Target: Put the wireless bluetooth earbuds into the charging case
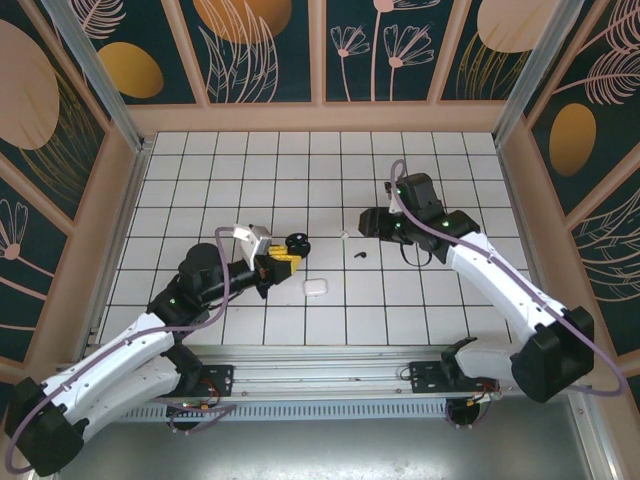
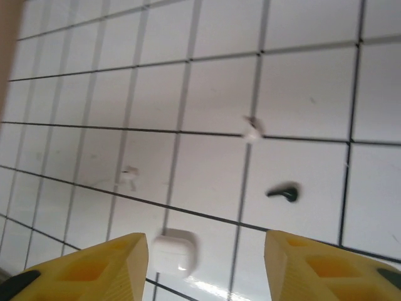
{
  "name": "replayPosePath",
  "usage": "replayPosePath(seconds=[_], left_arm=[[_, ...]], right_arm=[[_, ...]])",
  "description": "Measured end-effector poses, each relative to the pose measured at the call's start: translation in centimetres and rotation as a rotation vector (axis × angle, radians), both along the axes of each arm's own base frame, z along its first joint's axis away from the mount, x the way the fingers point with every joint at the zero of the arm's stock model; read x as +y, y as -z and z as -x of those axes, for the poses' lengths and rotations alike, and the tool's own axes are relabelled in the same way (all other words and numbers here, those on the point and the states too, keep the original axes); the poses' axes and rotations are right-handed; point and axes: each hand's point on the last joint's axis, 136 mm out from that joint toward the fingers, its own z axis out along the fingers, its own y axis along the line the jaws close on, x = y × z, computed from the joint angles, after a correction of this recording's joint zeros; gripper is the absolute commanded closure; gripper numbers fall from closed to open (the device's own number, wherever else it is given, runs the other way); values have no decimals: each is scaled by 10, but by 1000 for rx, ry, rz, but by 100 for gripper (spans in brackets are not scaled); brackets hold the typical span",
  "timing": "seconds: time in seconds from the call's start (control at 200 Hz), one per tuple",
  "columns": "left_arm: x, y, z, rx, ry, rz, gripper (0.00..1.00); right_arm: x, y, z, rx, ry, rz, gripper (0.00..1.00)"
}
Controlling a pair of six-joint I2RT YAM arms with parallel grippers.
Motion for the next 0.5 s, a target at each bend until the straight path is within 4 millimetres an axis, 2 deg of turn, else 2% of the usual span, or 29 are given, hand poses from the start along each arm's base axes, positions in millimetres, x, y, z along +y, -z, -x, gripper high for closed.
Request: replayPosePath(seconds=[0.125, 0.265, 0.5], left_arm=[[-3, 13, -3, 45, -3, -9, 100], [-6, 31, -6, 99, -5, -25, 100], [-10, 44, -11, 128, -7, -42, 100]], right_arm=[[-22, 39, -13, 111, 68, 4, 61], [-35, 74, -31, 184, 106, 10, 67], [-33, 122, -42, 276, 110, 15, 68]])
